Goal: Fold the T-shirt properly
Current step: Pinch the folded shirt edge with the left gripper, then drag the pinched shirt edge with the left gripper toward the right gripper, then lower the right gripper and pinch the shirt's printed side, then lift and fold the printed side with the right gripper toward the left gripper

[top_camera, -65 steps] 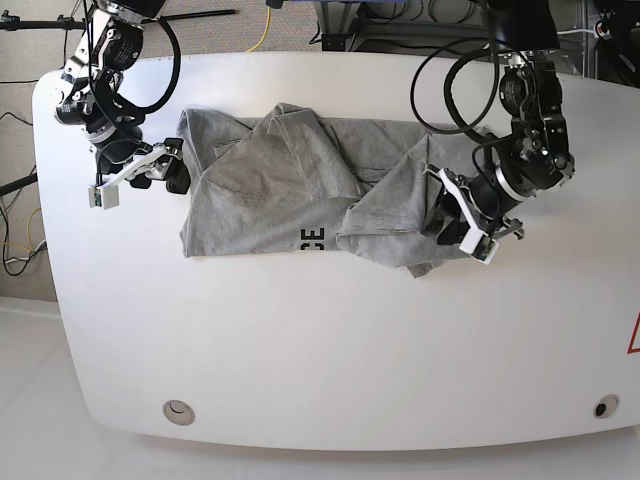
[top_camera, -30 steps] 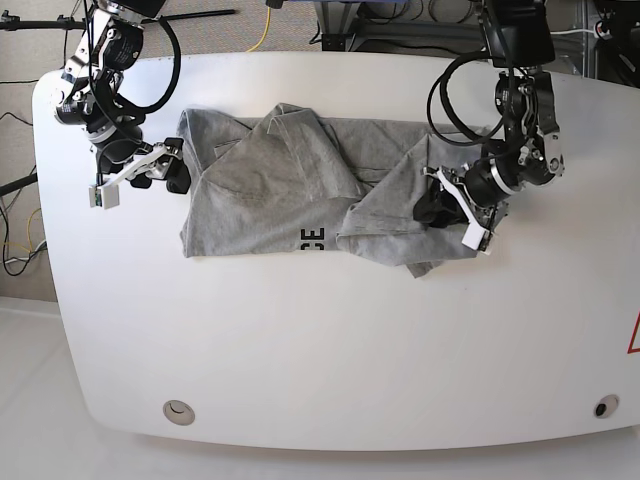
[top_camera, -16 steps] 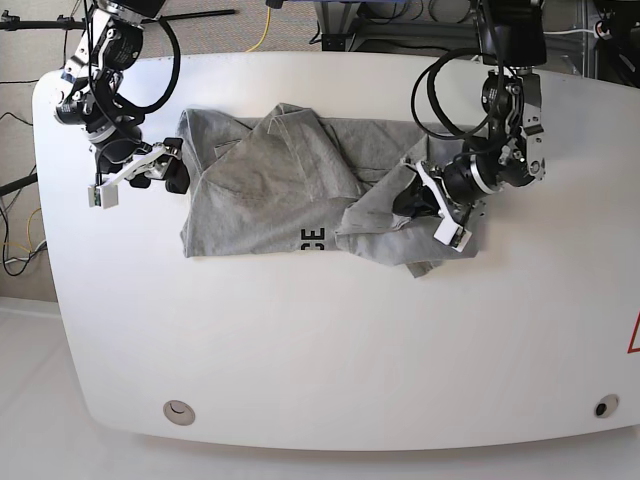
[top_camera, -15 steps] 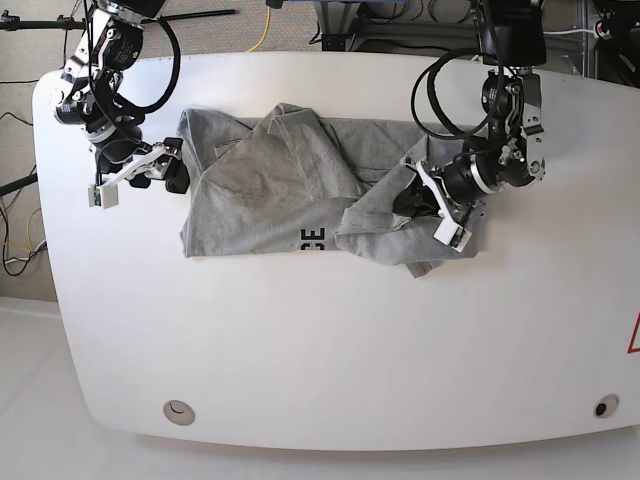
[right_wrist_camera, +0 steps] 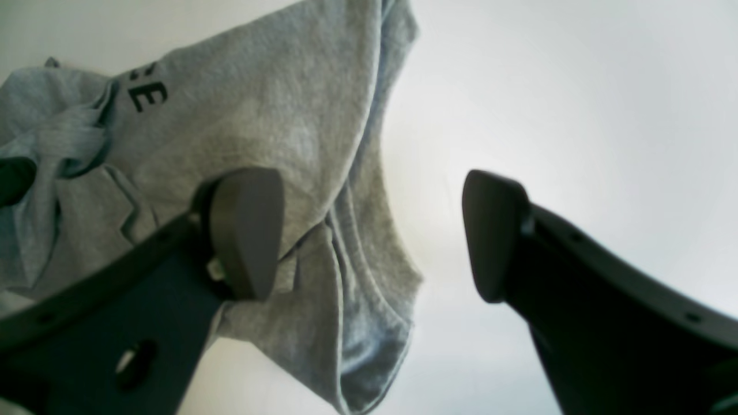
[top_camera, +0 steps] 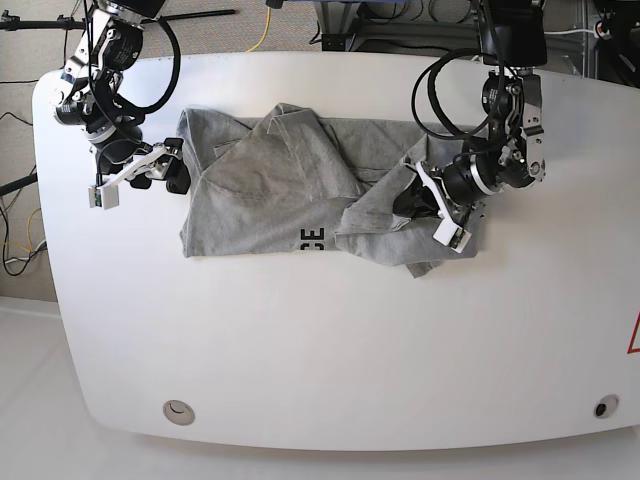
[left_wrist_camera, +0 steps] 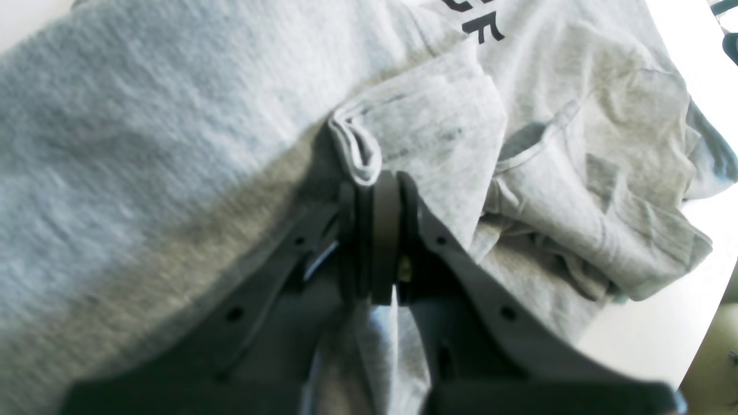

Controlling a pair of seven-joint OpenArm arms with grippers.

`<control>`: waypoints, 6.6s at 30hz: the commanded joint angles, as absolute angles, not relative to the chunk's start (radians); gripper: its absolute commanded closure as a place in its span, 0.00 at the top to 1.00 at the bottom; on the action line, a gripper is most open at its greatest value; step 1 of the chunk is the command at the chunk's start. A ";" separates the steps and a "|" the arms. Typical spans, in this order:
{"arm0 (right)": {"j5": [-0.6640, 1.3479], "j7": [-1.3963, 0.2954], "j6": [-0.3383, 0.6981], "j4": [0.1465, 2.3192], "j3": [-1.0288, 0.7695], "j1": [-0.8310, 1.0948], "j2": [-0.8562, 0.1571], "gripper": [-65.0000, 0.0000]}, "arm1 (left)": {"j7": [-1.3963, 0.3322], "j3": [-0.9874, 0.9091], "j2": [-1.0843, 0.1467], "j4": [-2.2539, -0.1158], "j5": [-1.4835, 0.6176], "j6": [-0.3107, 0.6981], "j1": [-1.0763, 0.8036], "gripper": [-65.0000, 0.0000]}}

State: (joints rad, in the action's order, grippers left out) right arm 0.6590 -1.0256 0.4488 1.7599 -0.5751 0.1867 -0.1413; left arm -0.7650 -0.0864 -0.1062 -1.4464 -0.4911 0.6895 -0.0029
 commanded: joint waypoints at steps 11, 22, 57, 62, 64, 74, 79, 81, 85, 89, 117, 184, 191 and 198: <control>0.676 -1.007 0.455 1.778 -0.579 0.180 -0.151 0.70 | -0.743 0.007 -0.104 -1.593 -0.516 0.698 0.013 0.00; 0.676 -1.007 0.455 1.778 -0.579 0.180 -0.151 0.70 | -0.743 0.110 -0.058 -1.592 -0.513 0.698 -0.010 0.00; 0.676 -1.007 0.455 1.778 -0.579 0.179 -0.151 0.70 | -0.742 0.153 -0.058 -1.618 -0.519 0.698 -0.065 0.26; 0.676 -1.007 0.455 1.778 -0.579 0.179 -0.151 0.70 | -0.742 0.154 -0.058 -1.655 -0.519 0.698 -0.071 0.38; 0.676 -1.007 0.455 1.778 -0.581 0.179 -0.151 0.70 | -0.742 0.156 -0.054 -1.659 -0.519 0.698 -0.071 0.40; 0.676 -1.007 0.455 1.776 -0.579 0.179 -0.151 0.70 | -0.742 0.150 -0.054 -1.738 -0.519 0.698 -0.061 0.39; 0.676 -1.007 0.455 1.774 -0.579 0.179 -0.151 0.70 | -0.742 0.090 -0.058 -1.771 -0.516 0.698 -0.031 0.39; 0.676 -1.007 0.455 1.774 -0.579 0.179 -0.151 0.70 | -0.742 0.061 -0.062 -1.771 -0.513 0.698 -0.030 0.39; 0.670 -1.007 0.450 1.770 -0.579 0.174 -0.151 0.70 | -0.742 0.015 -0.119 -1.771 -0.513 0.698 -0.036 0.39; 0.676 -1.007 0.447 1.742 -0.579 0.173 -0.151 0.70 | -0.742 0.010 -0.179 -1.770 -0.515 0.698 -0.053 0.39; 0.774 -1.001 0.455 1.448 -0.573 0.054 -0.186 0.71 | -0.742 -0.053 -0.232 -1.771 -0.513 0.698 -0.154 0.39; 0.762 -1.000 0.424 1.498 -0.372 0.036 -0.165 0.00 | -0.742 -0.056 -0.259 -1.770 -0.512 0.698 -0.151 0.39; 0.763 -1.000 0.424 1.498 -0.372 0.036 -0.176 0.00 | -0.739 -0.058 -0.272 -1.767 -0.492 0.698 -0.154 0.39; 0.763 -1.000 0.424 1.498 -0.372 0.038 -0.173 0.00 | -0.736 -0.056 -0.248 -1.724 -0.415 0.698 -0.151 0.39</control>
